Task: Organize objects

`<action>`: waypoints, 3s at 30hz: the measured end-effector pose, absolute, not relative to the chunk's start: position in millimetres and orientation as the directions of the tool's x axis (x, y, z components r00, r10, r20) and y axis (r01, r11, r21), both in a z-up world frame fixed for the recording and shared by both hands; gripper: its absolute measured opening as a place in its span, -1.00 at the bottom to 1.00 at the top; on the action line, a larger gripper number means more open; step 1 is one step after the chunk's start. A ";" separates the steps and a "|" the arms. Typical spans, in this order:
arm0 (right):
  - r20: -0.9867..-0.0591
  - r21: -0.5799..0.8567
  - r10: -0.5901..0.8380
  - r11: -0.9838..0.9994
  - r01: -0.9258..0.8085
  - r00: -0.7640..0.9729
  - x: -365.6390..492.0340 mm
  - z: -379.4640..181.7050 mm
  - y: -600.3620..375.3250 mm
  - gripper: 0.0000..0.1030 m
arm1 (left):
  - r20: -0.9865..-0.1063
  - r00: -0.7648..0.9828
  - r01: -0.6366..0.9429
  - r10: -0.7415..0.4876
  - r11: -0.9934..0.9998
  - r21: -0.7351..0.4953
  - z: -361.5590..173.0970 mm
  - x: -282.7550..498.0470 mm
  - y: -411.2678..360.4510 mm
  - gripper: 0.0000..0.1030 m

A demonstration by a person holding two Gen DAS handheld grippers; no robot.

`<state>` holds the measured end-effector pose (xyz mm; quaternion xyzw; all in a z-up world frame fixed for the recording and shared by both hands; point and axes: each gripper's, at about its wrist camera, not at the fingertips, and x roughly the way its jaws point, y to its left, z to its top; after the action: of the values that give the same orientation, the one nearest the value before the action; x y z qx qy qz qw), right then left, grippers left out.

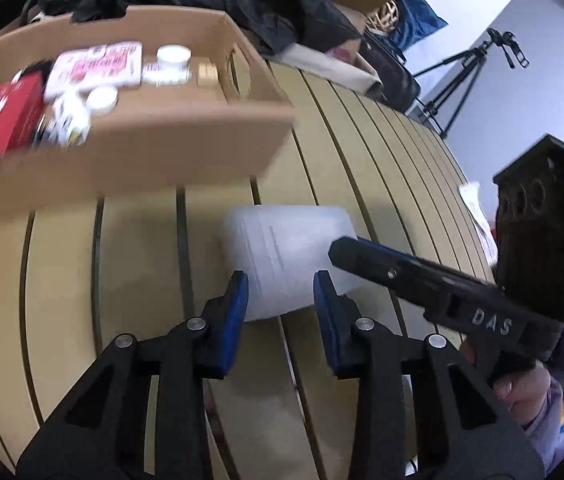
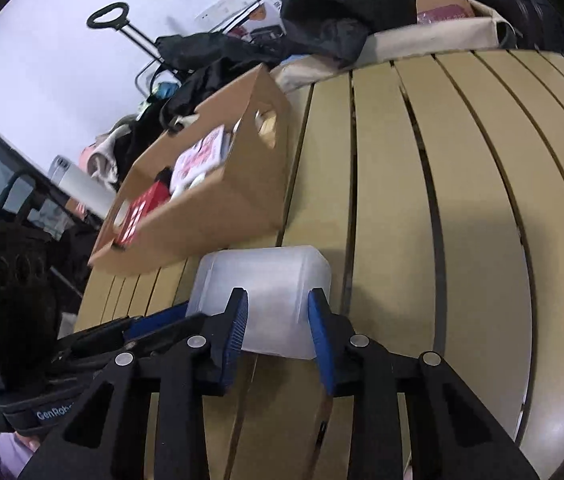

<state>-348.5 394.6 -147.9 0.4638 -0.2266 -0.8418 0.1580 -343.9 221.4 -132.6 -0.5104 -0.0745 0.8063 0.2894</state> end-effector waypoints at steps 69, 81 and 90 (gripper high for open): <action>-0.796 0.069 -0.200 -0.968 0.242 -0.571 -421.6 46.0 298.8 0.59 | -0.758 -0.650 -0.050 0.050 -0.998 -0.023 34.8 -392.1 41.3 0.95; -0.786 0.035 -0.159 -0.976 0.215 -0.597 -341.3 77.9 294.9 0.59 | -0.759 -0.650 0.015 -0.044 -0.999 0.045 65.3 -330.1 13.5 0.95; -0.708 0.024 -0.187 -0.970 0.241 -0.681 -248.6 112.7 293.0 0.60 | -0.668 -0.744 -0.027 -0.020 -0.998 0.059 99.3 -229.5 18.0 1.00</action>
<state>-248.6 293.0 112.7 0.3822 0.0355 -0.9160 0.1167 -229.5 18.0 99.3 -0.3578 0.0324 0.9333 0.0019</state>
